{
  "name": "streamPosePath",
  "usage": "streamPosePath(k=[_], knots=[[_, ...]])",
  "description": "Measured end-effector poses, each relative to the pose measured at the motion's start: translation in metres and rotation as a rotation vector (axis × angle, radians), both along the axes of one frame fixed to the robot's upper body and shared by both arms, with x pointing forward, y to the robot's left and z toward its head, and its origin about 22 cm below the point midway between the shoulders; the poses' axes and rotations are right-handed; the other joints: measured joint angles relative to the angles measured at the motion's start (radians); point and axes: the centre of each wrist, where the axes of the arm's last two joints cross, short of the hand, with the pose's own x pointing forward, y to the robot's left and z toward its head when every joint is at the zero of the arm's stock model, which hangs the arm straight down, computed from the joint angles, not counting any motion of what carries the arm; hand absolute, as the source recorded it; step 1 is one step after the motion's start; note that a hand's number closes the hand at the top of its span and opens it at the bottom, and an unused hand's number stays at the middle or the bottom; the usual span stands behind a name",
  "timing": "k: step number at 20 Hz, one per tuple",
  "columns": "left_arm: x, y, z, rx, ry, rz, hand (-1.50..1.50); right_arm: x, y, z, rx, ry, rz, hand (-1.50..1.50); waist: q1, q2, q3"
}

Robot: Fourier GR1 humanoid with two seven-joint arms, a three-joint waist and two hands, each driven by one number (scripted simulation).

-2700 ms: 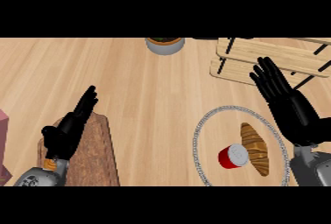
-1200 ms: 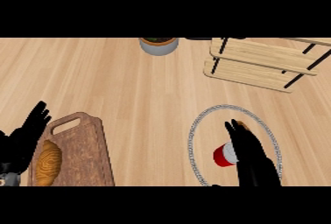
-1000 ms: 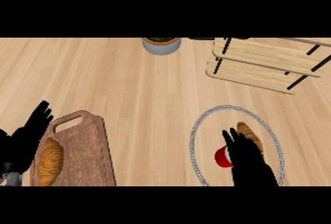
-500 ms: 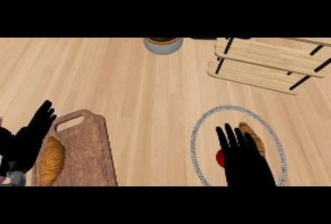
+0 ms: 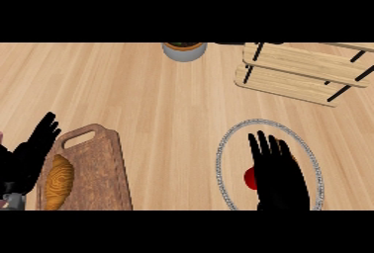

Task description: Pick the can from the placemat and place it in the tiered shelf

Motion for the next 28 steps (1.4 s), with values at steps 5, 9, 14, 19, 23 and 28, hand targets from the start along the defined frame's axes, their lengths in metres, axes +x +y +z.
streamPosePath(k=[5, 9, 14, 19, 23, 28], knots=[[0.003, -0.002, 0.000, -0.008, 0.007, -0.007, 0.00, 0.012, -0.012, -0.012, -0.041, 0.018, -0.024, -1.50, -0.002, 0.000, 0.000], [0.000, 0.000, -0.005, -0.005, 0.007, -0.006, 0.00, 0.016, -0.016, -0.023, -0.046, 0.013, -0.032, -1.50, -0.002, 0.000, 0.000], [0.001, 0.001, -0.010, -0.003, 0.008, -0.006, 0.00, 0.021, -0.019, -0.032, -0.048, 0.016, -0.037, -1.50, -0.003, 0.000, 0.000], [-0.003, 0.000, -0.007, -0.006, 0.005, -0.012, 0.00, 0.028, -0.019, -0.051, -0.046, 0.039, -0.057, 1.50, -0.001, -0.001, 0.000], [-0.003, -0.002, 0.001, -0.001, 0.002, -0.009, 0.00, 0.029, -0.031, -0.057, -0.006, 0.040, -0.053, 1.50, -0.001, -0.005, -0.003], [-0.004, -0.001, -0.006, -0.004, 0.008, -0.002, 0.00, 0.033, -0.028, -0.060, -0.033, 0.021, -0.012, 1.50, -0.002, -0.007, -0.005]])
